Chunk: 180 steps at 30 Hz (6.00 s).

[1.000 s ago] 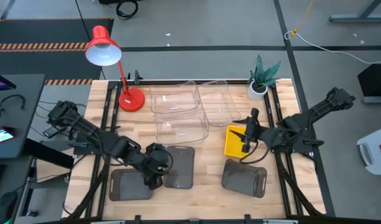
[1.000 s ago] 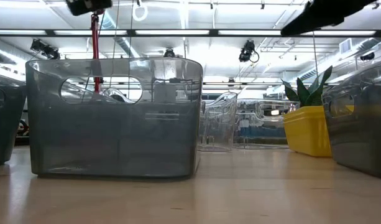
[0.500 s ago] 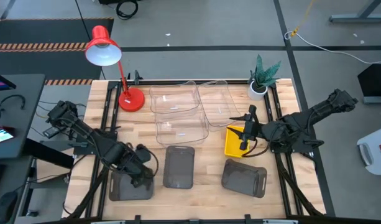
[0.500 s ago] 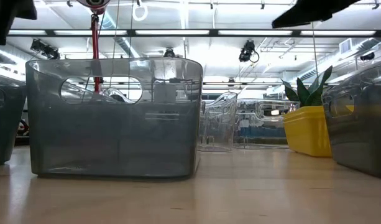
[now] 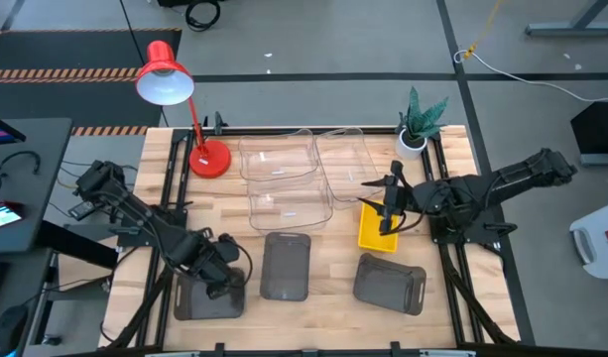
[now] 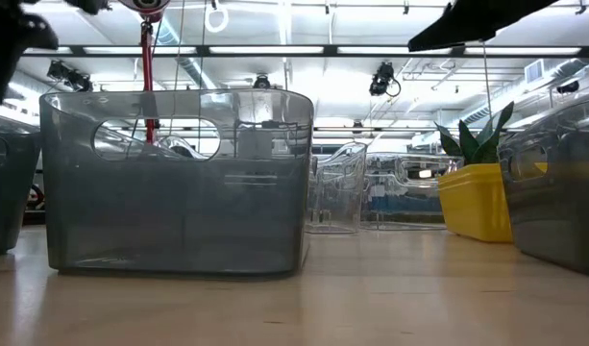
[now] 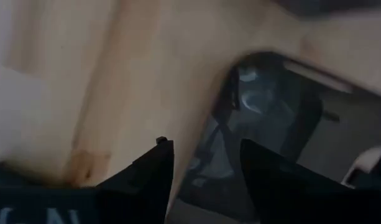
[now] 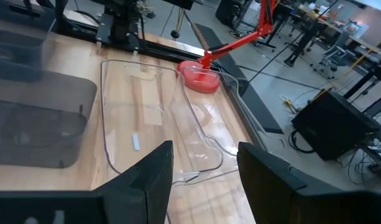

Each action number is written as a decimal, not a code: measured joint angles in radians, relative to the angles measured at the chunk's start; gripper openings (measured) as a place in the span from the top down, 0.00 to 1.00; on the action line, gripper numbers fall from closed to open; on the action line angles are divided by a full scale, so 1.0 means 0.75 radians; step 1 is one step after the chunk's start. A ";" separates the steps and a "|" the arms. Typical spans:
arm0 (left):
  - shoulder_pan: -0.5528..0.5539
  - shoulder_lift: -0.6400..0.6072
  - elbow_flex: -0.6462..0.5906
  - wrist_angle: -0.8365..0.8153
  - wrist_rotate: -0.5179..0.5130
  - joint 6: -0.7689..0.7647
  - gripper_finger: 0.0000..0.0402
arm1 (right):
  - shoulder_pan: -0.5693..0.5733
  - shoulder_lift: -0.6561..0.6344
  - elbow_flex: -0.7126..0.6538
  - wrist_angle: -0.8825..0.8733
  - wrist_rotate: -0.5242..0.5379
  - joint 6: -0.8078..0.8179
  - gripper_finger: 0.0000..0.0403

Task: Stack baskets by color
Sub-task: Adjust the left black bin, then stack the middle black bin on top of the left black bin

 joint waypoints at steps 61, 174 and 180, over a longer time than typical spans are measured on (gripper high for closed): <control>-0.029 -0.020 -0.385 0.091 0.228 -1.175 0.96 | -0.095 0.143 0.000 0.091 -0.219 -0.069 0.55; 0.188 0.329 0.206 1.057 -0.023 0.494 0.57 | -0.093 0.142 0.000 0.134 -0.355 -0.059 0.55; 0.172 0.537 0.477 0.735 0.047 0.587 0.57 | -0.093 0.142 0.000 0.131 -0.356 -0.059 0.55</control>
